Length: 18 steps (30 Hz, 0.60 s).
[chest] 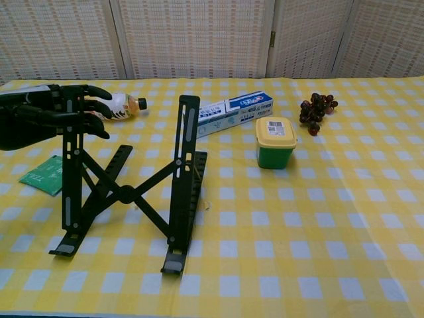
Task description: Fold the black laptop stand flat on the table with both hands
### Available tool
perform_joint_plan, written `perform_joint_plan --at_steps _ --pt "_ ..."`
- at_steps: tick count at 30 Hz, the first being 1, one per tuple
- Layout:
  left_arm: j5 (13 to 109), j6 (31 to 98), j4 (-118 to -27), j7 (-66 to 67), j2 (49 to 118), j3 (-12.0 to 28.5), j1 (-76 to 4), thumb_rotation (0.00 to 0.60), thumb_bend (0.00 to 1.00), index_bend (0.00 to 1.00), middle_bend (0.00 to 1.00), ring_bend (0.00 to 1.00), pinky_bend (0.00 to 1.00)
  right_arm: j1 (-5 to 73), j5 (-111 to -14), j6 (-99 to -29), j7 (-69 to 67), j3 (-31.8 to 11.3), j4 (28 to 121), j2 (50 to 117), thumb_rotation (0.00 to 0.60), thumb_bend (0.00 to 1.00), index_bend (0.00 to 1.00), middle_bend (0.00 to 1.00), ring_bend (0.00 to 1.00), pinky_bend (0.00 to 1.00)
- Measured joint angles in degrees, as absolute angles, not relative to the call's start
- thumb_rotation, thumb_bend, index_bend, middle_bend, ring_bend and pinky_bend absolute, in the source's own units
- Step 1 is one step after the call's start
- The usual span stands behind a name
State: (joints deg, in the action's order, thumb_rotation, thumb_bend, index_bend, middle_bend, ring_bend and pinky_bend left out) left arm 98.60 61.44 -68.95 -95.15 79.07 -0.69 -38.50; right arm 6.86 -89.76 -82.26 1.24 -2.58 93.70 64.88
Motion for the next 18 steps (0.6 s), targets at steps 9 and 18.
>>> perform_joint_plan --at_steps 9,18 --pt "101.9 67.5 -69.6 -94.6 77.5 -4.5 -38.2 0.600 0.19 0.48 0.55 0.54 0.38 11.6 -94.3 -76.8 -2.6 -1.5 94.2 66.5 0.600 0.49 0.00 0.00 0.00 0.00" --pt "104.4 72.0 -71.7 -91.9 75.4 -7.6 -37.9 0.600 0.19 0.52 0.55 0.55 0.41 18.9 -100.2 -70.7 -18.9 0.2 95.5 67.5 0.600 0.49 0.00 0.00 0.02 0.00"
